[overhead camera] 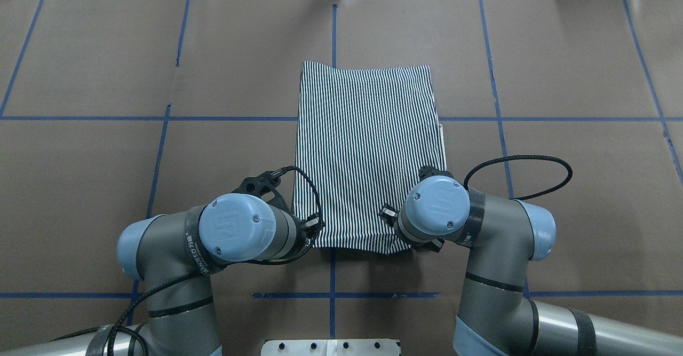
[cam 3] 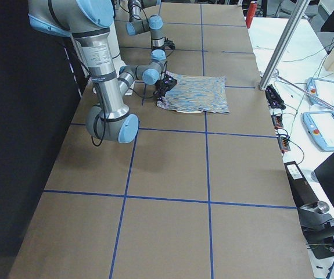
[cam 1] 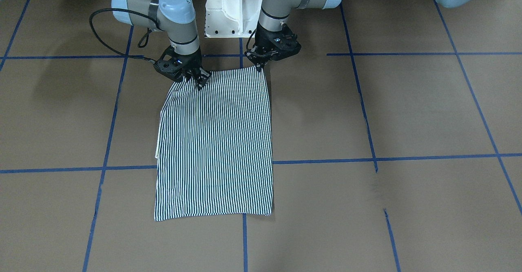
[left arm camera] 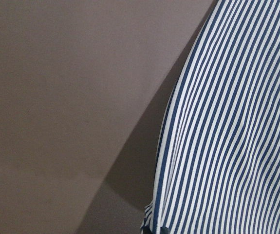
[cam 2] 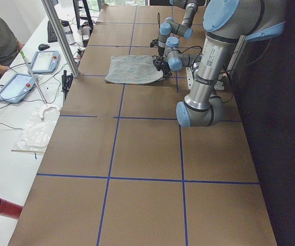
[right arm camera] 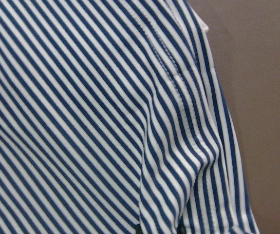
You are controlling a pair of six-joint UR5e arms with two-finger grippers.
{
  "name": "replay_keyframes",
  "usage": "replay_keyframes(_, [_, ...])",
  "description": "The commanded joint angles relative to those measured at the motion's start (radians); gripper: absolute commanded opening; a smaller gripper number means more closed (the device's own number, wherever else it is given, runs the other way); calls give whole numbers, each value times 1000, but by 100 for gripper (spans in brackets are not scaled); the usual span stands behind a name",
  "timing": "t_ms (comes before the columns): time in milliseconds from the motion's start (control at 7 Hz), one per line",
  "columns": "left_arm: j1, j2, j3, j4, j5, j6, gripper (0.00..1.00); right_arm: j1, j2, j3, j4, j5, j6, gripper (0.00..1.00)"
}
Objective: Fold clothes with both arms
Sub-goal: 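Lower both grippers onto the striped shirt's near edge and grip it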
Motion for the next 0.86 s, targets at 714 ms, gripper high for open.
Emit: replay_keyframes(714, [14,6,-65,35,2,-10,0,-18,-3,63,6,-8,13,0])
